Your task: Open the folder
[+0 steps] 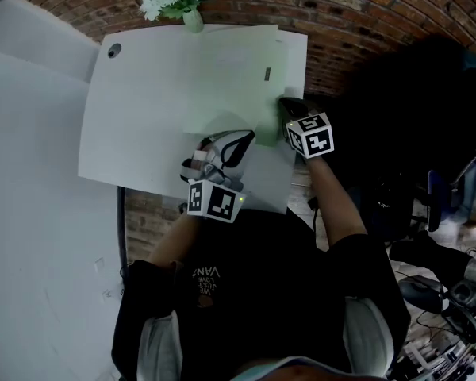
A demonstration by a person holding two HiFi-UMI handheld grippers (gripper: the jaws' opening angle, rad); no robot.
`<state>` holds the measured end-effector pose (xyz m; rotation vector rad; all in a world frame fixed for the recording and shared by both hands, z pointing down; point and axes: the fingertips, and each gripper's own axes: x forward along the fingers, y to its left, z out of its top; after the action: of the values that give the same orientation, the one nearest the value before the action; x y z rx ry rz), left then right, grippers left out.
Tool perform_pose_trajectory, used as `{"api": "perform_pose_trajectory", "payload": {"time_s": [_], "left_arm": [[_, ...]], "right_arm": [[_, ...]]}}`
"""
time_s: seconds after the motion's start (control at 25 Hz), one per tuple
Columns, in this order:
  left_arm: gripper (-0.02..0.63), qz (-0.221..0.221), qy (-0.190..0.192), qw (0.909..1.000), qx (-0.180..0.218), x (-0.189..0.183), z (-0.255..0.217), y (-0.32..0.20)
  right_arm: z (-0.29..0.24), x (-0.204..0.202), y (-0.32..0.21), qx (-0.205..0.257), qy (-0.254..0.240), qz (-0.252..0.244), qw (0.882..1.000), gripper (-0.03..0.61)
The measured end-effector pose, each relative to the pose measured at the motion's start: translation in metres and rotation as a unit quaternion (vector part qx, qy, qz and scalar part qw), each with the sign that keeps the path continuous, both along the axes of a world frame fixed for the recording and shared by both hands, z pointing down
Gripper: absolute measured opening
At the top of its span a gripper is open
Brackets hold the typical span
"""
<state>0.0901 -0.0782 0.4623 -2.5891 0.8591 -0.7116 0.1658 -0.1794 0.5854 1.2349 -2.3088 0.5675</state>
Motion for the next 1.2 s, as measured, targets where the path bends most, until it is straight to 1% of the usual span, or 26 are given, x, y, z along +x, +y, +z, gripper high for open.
{"api": "perform_pose_trajectory", "payload": {"time_s": [0.36, 0.52, 0.72, 0.8, 0.92, 1.08, 1.2], "left_arm": [[0.003, -0.032, 0.049, 0.9983, 0.006, -0.034, -0.028, -0.005], [0.003, -0.05, 0.072, 0.9961, 0.007, -0.051, -0.038, -0.007], [0.003, -0.072, 0.101, 0.9917, 0.035, -0.074, -0.062, -0.015], [0.003, -0.087, 0.113, 0.9891, 0.037, -0.087, -0.068, -0.018], [0.002, -0.118, 0.136, 0.9834, 0.025, -0.108, -0.071, -0.02], [0.002, -0.159, 0.146, 0.9764, 0.013, -0.135, -0.071, -0.023], [0.002, -0.195, 0.16, 0.9677, 0.006, -0.159, -0.071, -0.026]], "right_arm": [[0.0, 0.0, 0.0, -0.013, 0.009, 0.011, 1.0, -0.002], [0.002, -0.002, -0.001, -0.019, 0.033, 0.002, 0.999, -0.002], [0.002, -0.002, -0.001, -0.02, 0.038, 0.002, 0.999, -0.002], [0.002, -0.002, -0.002, -0.02, 0.043, 0.001, 0.999, -0.002], [0.002, -0.002, -0.002, -0.021, 0.049, -0.001, 0.999, -0.002], [0.003, -0.001, -0.001, -0.023, 0.056, -0.003, 0.998, -0.002], [0.003, -0.001, -0.002, -0.023, 0.06, -0.002, 0.998, -0.002]]}}
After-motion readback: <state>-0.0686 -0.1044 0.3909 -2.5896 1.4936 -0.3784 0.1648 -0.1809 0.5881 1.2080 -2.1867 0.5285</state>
